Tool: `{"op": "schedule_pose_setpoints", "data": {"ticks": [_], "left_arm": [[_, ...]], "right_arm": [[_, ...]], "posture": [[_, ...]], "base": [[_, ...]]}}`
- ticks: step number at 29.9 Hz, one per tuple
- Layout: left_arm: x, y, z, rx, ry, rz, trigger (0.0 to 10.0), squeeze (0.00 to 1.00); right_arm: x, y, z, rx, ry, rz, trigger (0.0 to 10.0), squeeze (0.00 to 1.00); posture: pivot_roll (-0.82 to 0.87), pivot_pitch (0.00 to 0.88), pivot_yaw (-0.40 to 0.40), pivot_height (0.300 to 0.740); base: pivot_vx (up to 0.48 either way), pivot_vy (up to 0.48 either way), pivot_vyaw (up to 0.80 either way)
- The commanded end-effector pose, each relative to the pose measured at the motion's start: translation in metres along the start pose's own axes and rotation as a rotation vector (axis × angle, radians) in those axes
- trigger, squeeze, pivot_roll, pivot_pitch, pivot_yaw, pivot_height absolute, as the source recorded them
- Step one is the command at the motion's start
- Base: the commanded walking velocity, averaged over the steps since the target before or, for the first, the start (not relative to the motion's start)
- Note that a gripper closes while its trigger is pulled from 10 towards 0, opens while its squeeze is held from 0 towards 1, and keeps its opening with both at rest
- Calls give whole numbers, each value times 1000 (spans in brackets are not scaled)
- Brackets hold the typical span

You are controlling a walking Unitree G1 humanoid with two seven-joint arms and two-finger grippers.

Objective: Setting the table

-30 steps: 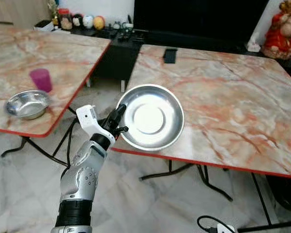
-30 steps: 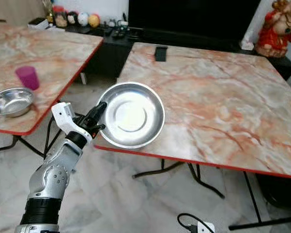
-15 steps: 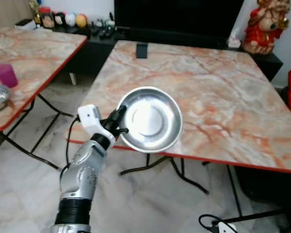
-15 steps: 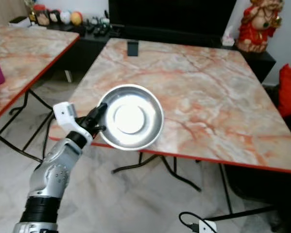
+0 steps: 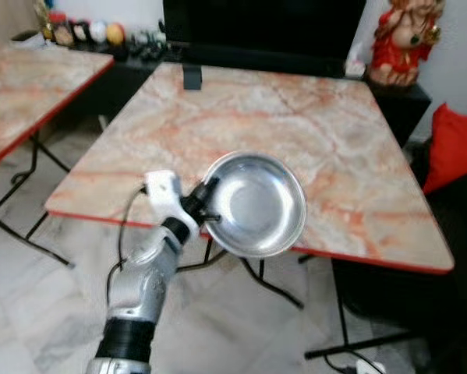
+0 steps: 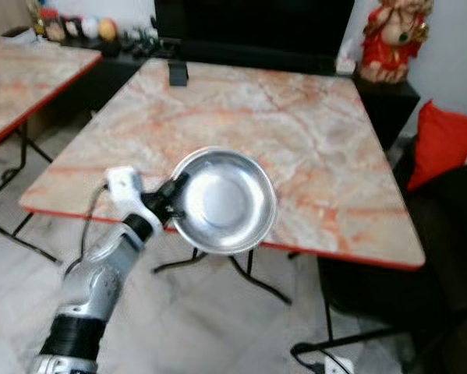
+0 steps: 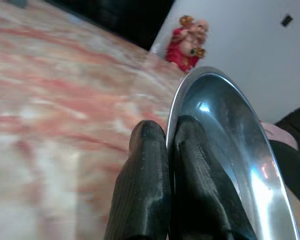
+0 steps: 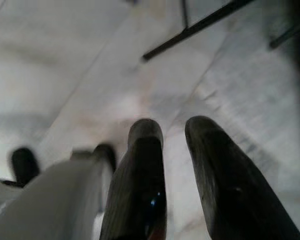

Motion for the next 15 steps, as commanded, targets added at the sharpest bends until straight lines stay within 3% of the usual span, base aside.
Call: {"op": "schedule_pose_setpoints", "data": {"ticks": [1, 3, 15], "left_arm": [[-9, 8, 1, 16, 33, -39, 10000, 0], [-13, 2, 0, -20, 52, -106, 10000, 0], [-25, 13, 1, 16, 95, -85, 10000, 0]], "right_arm": [[-6, -2, 0, -6, 12, -8, 10000, 0], [-7, -2, 0, -5, 13, -8, 10000, 0], [-7, -1, 0, -3, 16, -10, 10000, 0]], "posture": [[150, 0, -91, 727], [151, 0, -90, 727], [149, 0, -87, 727]], "base": [[0, 0, 0], [0, 0, 0], [0, 0, 0]]}}
Point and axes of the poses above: a point about 5 cm out from each wrist's last joint towards the gripper, its own z axis pointing back from the gripper into the wrist, its own y axis along the axis of the wrist's last joint, x = y × z, the point moved 5 cm from there along -z, pointing out of the wrist towards the gripper, and after that the axes turned 9 degrees about z, right-handed, at the moved point
